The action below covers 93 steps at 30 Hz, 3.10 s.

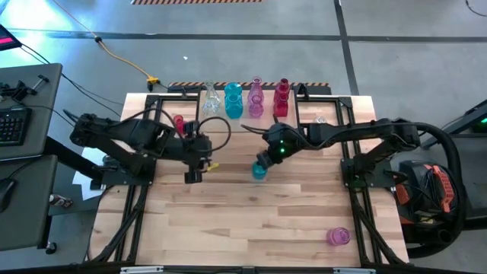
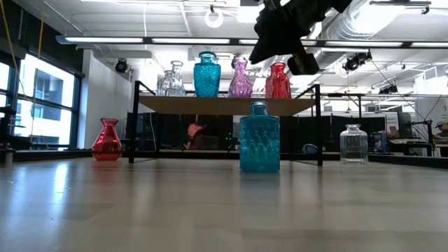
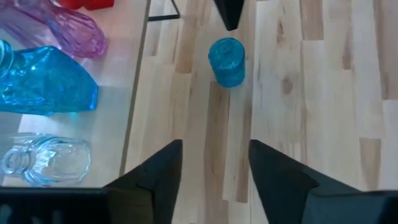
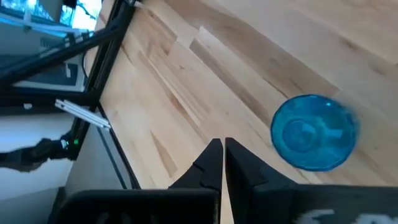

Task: Sort vases onto shelf
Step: Put the blue flower vase on the shelf aligned with the other blue flower vases

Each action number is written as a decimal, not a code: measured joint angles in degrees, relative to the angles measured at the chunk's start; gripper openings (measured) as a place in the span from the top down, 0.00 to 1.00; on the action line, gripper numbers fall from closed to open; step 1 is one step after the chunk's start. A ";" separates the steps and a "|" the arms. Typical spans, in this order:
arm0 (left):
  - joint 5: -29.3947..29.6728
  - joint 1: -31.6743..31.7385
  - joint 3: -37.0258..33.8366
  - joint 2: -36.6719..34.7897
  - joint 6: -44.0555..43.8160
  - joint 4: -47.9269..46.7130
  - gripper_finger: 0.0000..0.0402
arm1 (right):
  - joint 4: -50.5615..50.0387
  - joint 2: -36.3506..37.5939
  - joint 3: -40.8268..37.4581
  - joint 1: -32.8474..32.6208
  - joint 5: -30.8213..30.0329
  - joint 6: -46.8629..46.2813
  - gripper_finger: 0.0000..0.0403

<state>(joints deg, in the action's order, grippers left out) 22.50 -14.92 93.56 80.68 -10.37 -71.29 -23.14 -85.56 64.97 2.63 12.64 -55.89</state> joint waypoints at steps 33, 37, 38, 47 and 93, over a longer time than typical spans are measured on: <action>-0.24 4.09 -0.02 0.12 -1.72 2.39 0.19 | -12.66 14.44 -0.09 0.35 -10.38 3.46 1.00; -0.04 4.09 -0.04 0.48 -1.40 8.37 0.19 | -14.50 16.61 -0.09 0.35 -11.15 3.95 1.00; 0.09 4.09 -0.04 0.69 -0.77 10.61 0.19 | -15.08 16.81 -0.09 0.35 -11.16 4.32 1.00; 0.60 4.50 -0.02 4.69 11.74 29.66 0.19 | -18.69 17.16 -0.11 0.35 -11.18 5.62 1.00; -14.36 16.72 -0.02 27.23 4.40 32.43 0.19 | -32.93 17.11 -0.11 -4.31 -18.44 -1.93 1.00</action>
<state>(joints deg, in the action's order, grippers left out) 8.14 1.80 93.54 107.91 -5.98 -38.86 -56.07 -68.45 64.86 -1.67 -5.80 -57.82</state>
